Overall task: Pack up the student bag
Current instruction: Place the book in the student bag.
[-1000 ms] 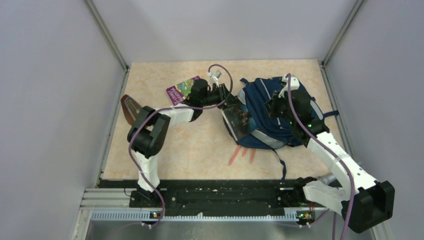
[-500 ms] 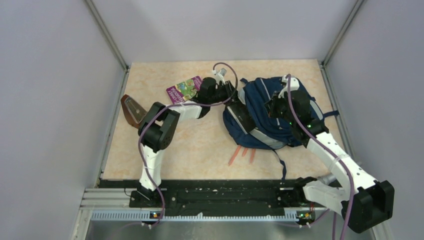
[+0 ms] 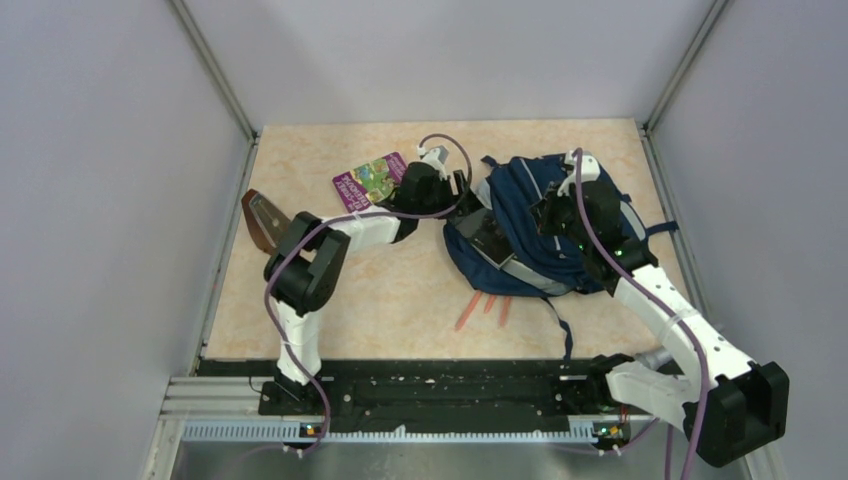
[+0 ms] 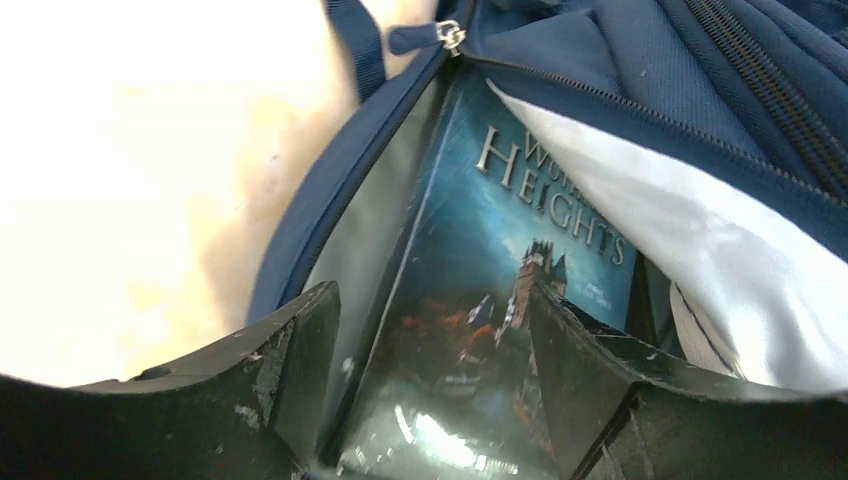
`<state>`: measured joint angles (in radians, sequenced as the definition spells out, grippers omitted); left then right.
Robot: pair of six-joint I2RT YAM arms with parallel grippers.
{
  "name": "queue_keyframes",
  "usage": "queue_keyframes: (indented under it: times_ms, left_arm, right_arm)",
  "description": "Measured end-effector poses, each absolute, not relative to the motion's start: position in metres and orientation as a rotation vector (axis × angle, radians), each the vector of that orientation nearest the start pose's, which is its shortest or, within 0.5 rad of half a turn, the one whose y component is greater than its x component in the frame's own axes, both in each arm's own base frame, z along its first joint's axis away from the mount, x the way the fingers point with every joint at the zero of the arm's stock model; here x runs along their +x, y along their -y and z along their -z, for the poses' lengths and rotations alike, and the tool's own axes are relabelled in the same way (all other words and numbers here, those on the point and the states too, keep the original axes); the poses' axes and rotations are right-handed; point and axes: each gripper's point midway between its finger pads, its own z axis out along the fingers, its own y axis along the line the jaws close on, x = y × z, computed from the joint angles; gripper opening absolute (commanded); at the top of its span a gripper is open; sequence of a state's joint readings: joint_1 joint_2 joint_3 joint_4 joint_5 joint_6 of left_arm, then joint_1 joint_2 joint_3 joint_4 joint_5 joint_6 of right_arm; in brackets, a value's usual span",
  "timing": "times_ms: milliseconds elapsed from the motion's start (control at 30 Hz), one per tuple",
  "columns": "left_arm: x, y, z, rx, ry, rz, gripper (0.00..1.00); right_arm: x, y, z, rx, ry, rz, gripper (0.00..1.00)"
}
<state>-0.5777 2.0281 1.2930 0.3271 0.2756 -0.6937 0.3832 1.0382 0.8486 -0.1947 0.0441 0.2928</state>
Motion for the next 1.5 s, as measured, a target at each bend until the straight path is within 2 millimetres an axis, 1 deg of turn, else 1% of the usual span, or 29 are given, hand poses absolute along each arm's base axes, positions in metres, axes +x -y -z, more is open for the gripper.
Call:
queue_keyframes:
  times_ms: [67,167,233,300,367,467,567,667,800,867,967,1100,1167,1300,1400,1500]
  left_arm:
    - [0.427,0.356,-0.111,0.071,-2.139,0.995,0.75]
    - [0.419,0.337,-0.122,0.063,-2.124,0.909,0.74]
    - [0.413,0.329,-0.129,0.060,-2.111,0.879,0.73]
    - [0.404,0.323,-0.133,0.061,-2.103,0.854,0.73]
    - [0.393,0.324,-0.136,0.069,-2.101,0.843,0.72]
    - [0.370,0.337,-0.139,0.106,-2.103,0.863,0.68]
    - [0.341,0.358,-0.140,0.129,-2.111,0.949,0.66]
    - [0.309,0.381,-0.134,0.139,-2.150,1.036,0.66]
    - [0.283,0.402,-0.129,0.142,-2.186,1.087,0.66]
    - [0.275,0.408,-0.125,0.134,-2.204,1.094,0.66]
    - [0.271,0.411,-0.113,0.115,-2.236,1.082,0.66]
    - [0.276,0.410,-0.099,0.088,-2.270,1.024,0.67]
    - [0.278,0.409,-0.099,0.081,-2.267,1.010,0.66]
    - [0.287,0.414,-0.103,0.094,-2.242,0.991,0.62]
    - [0.296,0.425,-0.100,0.125,-2.231,0.978,0.58]
    - [0.306,0.437,-0.099,0.159,-2.216,0.973,0.56]
  right_arm:
    - [0.327,-0.136,-0.223,-0.060,-1.975,-0.400,0.00]
    - [0.327,-0.136,-0.222,-0.059,-1.976,-0.399,0.00]
    - [0.327,-0.136,-0.222,-0.058,-1.976,-0.397,0.00]
    - [0.327,-0.136,-0.222,-0.058,-1.976,-0.397,0.00]
    - [0.327,-0.136,-0.222,-0.058,-1.976,-0.396,0.00]
    - [0.327,-0.136,-0.222,-0.058,-1.976,-0.396,0.00]
    - [0.327,-0.135,-0.222,-0.056,-1.975,-0.394,0.00]
    - [0.326,-0.135,-0.223,-0.055,-1.973,-0.392,0.00]
    - [0.326,-0.134,-0.223,-0.055,-1.976,-0.388,0.00]
    - [0.326,-0.133,-0.223,-0.055,-1.976,-0.387,0.00]
    - [0.325,-0.133,-0.224,-0.053,-1.973,-0.384,0.00]
    - [0.324,-0.132,-0.225,-0.052,-1.971,-0.382,0.00]
    - [0.324,-0.132,-0.225,-0.051,-1.972,-0.381,0.00]
    - [0.324,-0.131,-0.225,-0.051,-1.971,-0.381,0.00]
    - [0.324,-0.132,-0.225,-0.051,-1.970,-0.381,0.00]
    - [0.324,-0.131,-0.224,-0.051,-1.971,-0.380,0.00]
